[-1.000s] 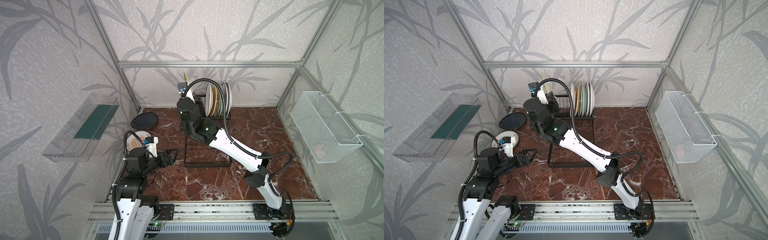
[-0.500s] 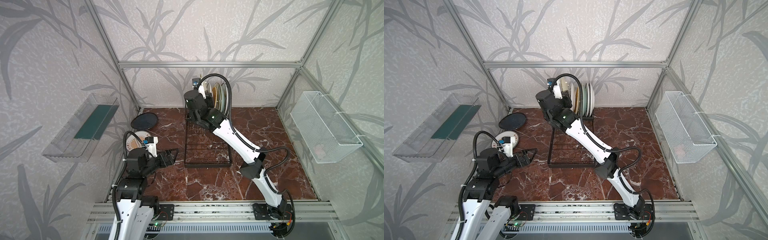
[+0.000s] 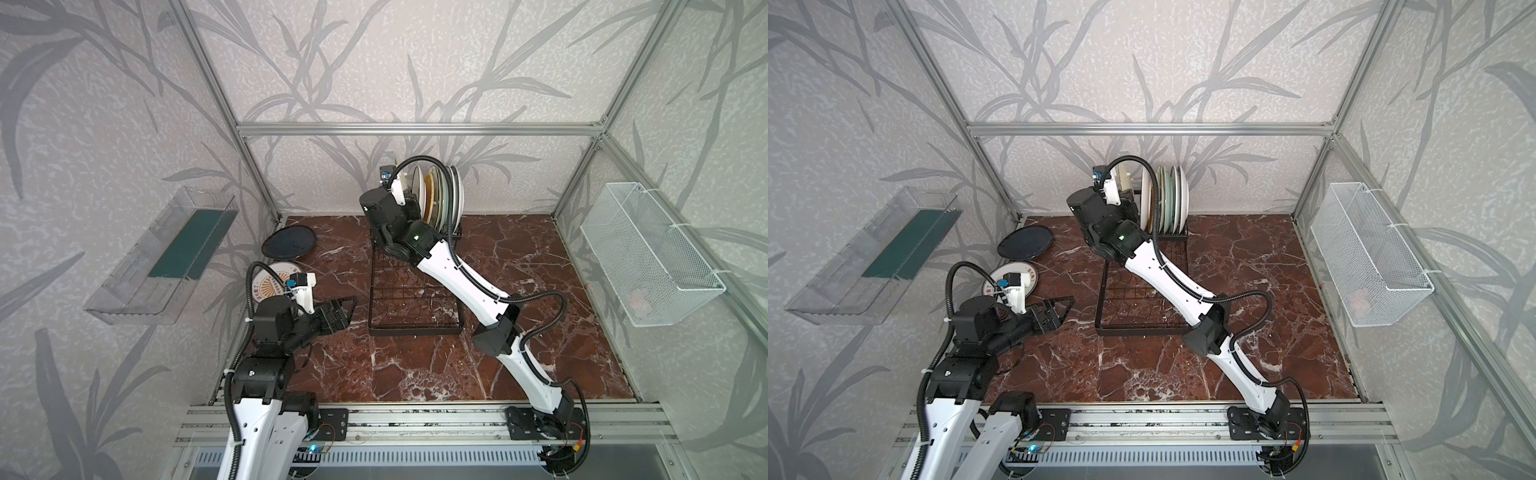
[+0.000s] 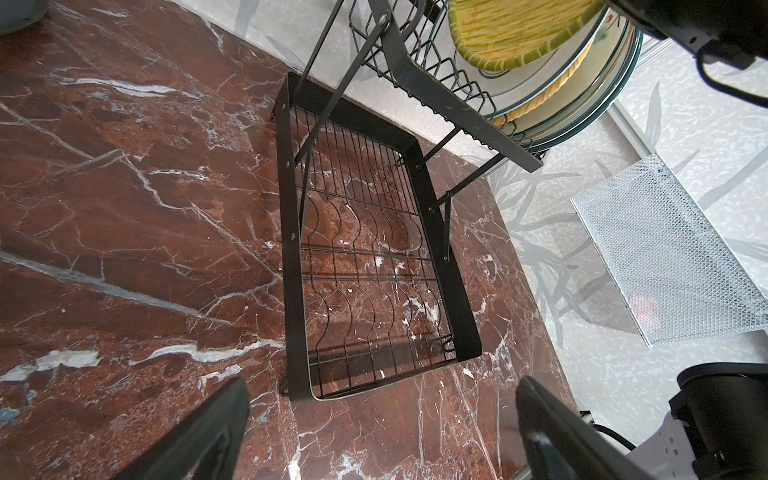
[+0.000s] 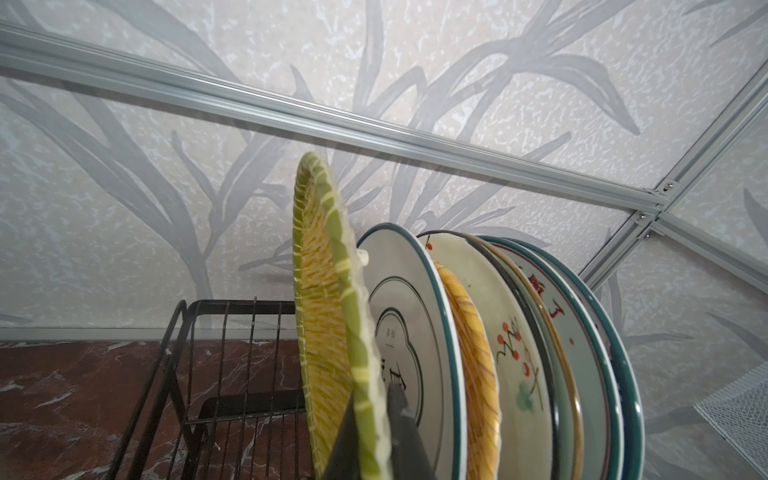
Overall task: Load plates into a dish rack
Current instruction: Place the plate on the dish rack.
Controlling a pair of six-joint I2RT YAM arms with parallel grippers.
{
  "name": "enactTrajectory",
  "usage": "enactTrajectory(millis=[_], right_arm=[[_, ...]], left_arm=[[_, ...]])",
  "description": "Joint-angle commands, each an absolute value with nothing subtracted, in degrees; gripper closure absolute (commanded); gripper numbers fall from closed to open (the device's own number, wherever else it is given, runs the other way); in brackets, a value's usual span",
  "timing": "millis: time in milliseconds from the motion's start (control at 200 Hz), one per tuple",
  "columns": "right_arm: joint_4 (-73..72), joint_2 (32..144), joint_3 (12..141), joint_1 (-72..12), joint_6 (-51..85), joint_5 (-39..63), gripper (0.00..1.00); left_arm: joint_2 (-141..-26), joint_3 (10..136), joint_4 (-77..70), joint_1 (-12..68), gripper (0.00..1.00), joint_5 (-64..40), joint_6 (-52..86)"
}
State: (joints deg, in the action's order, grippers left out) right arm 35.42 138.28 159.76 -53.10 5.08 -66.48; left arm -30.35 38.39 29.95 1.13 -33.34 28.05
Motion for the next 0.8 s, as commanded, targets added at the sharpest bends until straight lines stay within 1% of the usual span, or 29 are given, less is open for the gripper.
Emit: enactTrajectory(millis=[0, 200, 410, 795], right_arm=[[32.4, 138.3, 161.5, -52.7, 6.0, -70.8, 1.00], [32.5, 138.9, 161.4, -52.4, 7.5, -70.7, 1.00], [36.5, 139.0, 161.4, -52.2, 12.9, -69.0, 1.00], [38.3, 140.0, 161.1, -51.9, 15.6, -69.8, 1.00]], left_arm=[[-30.4, 37.9, 28.9, 1.3, 0.01, -34.3, 27.5], [-30.6, 37.9, 28.9, 1.3, 0.01, -34.4, 27.5], [-30.8, 37.9, 28.8, 1.4, 0.01, -34.4, 27.5], [-30.9, 38.0, 28.9, 1.5, 0.01, -34.4, 27.5]])
